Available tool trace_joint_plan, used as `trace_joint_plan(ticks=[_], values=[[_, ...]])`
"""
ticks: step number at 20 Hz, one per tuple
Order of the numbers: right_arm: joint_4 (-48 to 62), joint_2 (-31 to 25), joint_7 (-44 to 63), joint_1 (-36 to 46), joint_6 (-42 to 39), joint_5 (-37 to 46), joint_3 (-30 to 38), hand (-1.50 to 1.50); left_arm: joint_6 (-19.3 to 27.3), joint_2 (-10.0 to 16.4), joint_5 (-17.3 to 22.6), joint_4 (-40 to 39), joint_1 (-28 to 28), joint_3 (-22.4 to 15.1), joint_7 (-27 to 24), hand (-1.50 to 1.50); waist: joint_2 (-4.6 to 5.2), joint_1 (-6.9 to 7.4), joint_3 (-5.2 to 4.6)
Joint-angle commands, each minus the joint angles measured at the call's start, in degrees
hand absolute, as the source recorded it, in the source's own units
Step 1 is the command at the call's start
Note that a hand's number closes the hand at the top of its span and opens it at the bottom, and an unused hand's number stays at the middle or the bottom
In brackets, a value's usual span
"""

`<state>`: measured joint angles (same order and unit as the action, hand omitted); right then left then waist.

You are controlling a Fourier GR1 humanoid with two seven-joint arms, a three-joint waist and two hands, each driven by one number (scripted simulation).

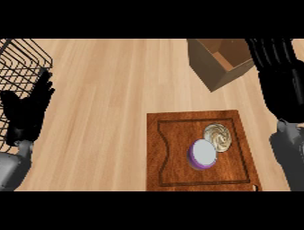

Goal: Pick the can from the cutting board and place it in the cardboard box

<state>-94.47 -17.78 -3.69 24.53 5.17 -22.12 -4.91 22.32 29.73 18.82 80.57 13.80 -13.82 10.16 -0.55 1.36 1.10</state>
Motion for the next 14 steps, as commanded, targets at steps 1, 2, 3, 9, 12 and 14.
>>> trace_joint_plan(ticks=[1,2,3,9,12,14], values=[[-2.95,-0.36,-9.01,-9.93,-3.53,1.34,1.16,-1.5,-0.6,0.36,-2.68,0.9,-2.53,-0.44,-2.73,0.0,0.44,-1.72,-1.05],[-5.21,-2.18,-12.12,-13.31,-4.19,1.61,3.18,-1.5,-1.52,2.1,-3.55,0.43,-2.89,-0.24,-4.85,0.0,0.33,-2.47,-1.02],[-4.73,-3.49,-17.46,-18.1,-6.18,2.26,4.82,-1.5,-2.26,2.69,-4.88,0.01,-4.37,-2.04,-5.94,0.0,0.29,-3.8,-0.88],[5.6,-0.98,-29.03,-29.5,4.61,5.45,19.59,-1.5,-3.88,3.91,-6.92,0.32,-6.86,-4.79,-7.79,0.0,1.15,-7.44,-0.44],[5.9,3.24,-50.64,-36.16,-3.67,5.87,19.28,-1.5,-4.66,3.53,-8.06,-0.91,-7.18,-5.4,-10.87,0.0,0.54,-5.16,-0.64],[4.87,0.99,-58.87,-40.67,-5.41,11.19,18.98,-1.5,-4.22,2.57,-8.96,-0.43,-6.69,-6.63,-10.32,0.0,0.26,-5.39,-0.78]])
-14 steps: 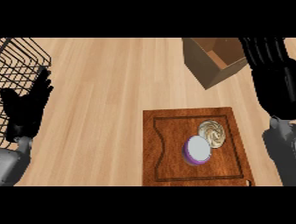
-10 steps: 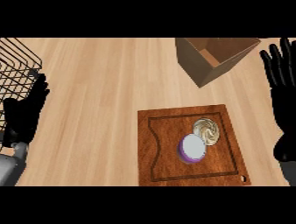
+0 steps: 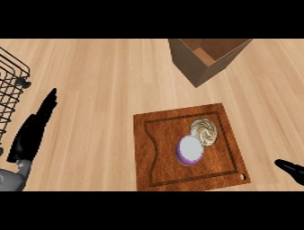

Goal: Pick the can from the cutting board and place it in the cardboard box

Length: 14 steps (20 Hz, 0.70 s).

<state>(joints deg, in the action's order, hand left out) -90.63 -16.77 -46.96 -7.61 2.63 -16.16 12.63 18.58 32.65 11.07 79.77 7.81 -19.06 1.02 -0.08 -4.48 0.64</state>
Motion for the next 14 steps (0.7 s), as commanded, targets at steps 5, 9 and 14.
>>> trace_joint_plan(ticks=[5,9,14], values=[[0.22,-1.94,-21.65,-19.38,4.88,20.04,0.19,-1.5,-2.89,0.63,-0.83,-1.3,-0.05,-0.19,-2.68,0.0,-0.05,2.13,-0.66],[-14.74,0.71,-14.59,-31.13,7.79,26.64,-3.08,-1.5,-2.55,-1.35,-2.47,-3.01,-0.83,-1.02,-4.7,0.0,-0.1,2.61,-0.8],[-30.45,1.56,-6.98,-44.24,6.7,32.37,-5.09,-1.5,-5.35,0.33,-1.41,-2.17,-0.55,1.29,-4.49,0.0,-0.1,3.25,-0.78]])
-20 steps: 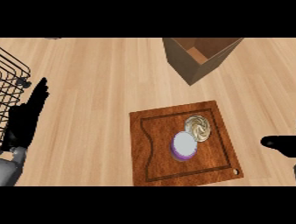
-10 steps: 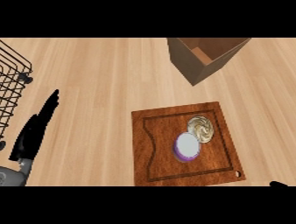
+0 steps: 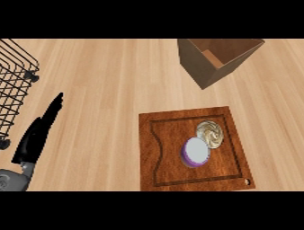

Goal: Pick the can from the cutting board and place it in the cardboard box

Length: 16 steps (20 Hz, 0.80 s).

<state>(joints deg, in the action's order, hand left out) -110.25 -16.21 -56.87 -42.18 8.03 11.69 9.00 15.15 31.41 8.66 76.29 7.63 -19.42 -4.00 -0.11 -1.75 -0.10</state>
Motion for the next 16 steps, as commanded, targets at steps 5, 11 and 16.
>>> trace_joint_plan(ticks=[5,11,16], values=[[-18.06,4.02,14.65,-13.18,3.93,17.99,-6.85,-1.5,-1.06,-2.45,-2.26,-2.83,1.89,0.07,-0.91,0.0,0.26,0.99,-0.03],[-22.73,10.69,27.53,-13.54,4.92,35.64,-17.55,-1.5,-1.14,-4.32,-3.36,-2.03,1.46,0.33,-0.42,0.0,0.24,1.51,0.01],[-22.02,12.94,38.96,-6.52,1.57,45.63,-22.78,-1.5,-1.96,-5.95,-4.8,-4.92,3.67,1.26,-0.56,0.0,0.35,1.77,0.01]])
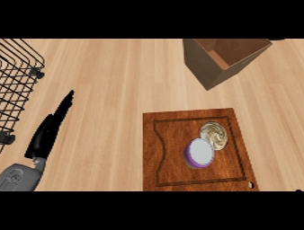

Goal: Pick the can from the cutting board and place it in the cardboard box

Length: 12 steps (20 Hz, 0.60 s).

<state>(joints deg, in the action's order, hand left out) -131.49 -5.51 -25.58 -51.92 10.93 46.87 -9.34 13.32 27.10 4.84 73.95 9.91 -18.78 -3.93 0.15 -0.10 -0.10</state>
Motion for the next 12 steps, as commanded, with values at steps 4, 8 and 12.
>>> trace_joint_plan(ticks=[4,8,12], values=[[-3.13,3.36,14.9,4.62,-5.9,15.05,-10.09,-1.5,-1.31,-1.24,-1.8,-2.28,1.47,2.2,-0.13,0.0,-0.05,-0.05,0.03],[5.62,3.48,15.61,12.84,-6.42,14.97,-9.16,-1.5,-1.3,-2.78,-3.47,0.33,-1.85,1.84,-0.2,0.0,-0.12,0.22,0.08],[5.67,4.21,19.85,19.3,-7.43,16.74,-7.32,-1.5,-5.12,-1.35,-3.32,-2.18,0.97,5.63,0.05,0.0,-0.1,0.05,0.09]])
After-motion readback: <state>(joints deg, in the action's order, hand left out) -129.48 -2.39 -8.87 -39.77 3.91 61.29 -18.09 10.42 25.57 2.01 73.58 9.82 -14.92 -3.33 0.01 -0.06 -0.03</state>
